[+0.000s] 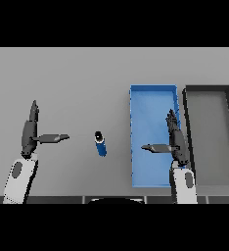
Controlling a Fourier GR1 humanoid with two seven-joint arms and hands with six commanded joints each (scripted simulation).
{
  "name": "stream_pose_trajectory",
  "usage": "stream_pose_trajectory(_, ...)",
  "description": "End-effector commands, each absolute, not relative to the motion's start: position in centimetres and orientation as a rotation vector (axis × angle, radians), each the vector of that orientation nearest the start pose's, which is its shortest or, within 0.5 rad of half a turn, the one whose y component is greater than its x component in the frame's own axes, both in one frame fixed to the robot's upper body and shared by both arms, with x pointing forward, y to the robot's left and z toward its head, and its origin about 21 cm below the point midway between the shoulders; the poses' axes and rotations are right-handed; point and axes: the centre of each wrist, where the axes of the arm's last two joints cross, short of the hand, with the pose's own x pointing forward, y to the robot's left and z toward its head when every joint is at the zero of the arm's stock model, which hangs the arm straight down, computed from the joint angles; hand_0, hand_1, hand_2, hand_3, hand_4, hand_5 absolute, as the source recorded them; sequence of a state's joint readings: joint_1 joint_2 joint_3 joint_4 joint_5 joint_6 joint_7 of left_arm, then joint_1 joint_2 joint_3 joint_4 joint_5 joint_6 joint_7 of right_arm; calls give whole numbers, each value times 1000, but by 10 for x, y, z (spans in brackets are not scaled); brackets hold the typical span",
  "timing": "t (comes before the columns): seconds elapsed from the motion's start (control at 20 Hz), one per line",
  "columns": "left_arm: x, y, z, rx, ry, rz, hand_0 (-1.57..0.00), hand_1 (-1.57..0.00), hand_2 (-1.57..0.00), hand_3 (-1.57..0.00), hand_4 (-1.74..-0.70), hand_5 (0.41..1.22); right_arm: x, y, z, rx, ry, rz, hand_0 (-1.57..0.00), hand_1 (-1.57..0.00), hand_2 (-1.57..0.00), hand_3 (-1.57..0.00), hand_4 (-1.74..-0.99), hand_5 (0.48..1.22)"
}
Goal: Pick up the blue pipe and place it into the blue bin.
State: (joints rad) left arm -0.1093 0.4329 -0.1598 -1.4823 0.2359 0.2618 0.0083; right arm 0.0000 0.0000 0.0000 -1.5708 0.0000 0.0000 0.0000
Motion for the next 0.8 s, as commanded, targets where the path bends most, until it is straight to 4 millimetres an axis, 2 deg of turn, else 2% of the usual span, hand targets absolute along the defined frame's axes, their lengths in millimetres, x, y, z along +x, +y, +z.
stream_pose_trajectory(0.0, 272, 291, 27, 250, -1556, -86, 1, 1, 1, 1, -1006, 586, 248, -228, -3, -1, -1572, -1, 1, 1, 1, 1, -1222, 603)
stream_pose_trajectory(0.25, 270, 291, 28, 254, -1551, -89, 1, 1, 1, 1, -1006, 586, 243, -232, -5, -2, -1572, 2, 1, 1, 1, 1, -1222, 603)
stream_pose_trajectory(0.35, 254, 308, 25, 171, -1576, -340, 1, 1, 1, 1, -1011, 588, 226, -246, 0, -60, -1658, 194, 1, 1, 1, 1, -1227, 603)
stream_pose_trajectory(0.45, 247, 315, 26, 145, -1581, -427, 1, 1, 1, 1, -1010, 588, 215, -246, 6, -74, -1661, 269, 1, 1, 1, 1, -1228, 599)
stream_pose_trajectory(0.75, 243, 319, 29, 30, -1582, -503, 1, 1, 1, 1, -1023, 594, 220, -247, 12, -89, -1634, 303, 1, 1, 1, 1, -1218, 589)
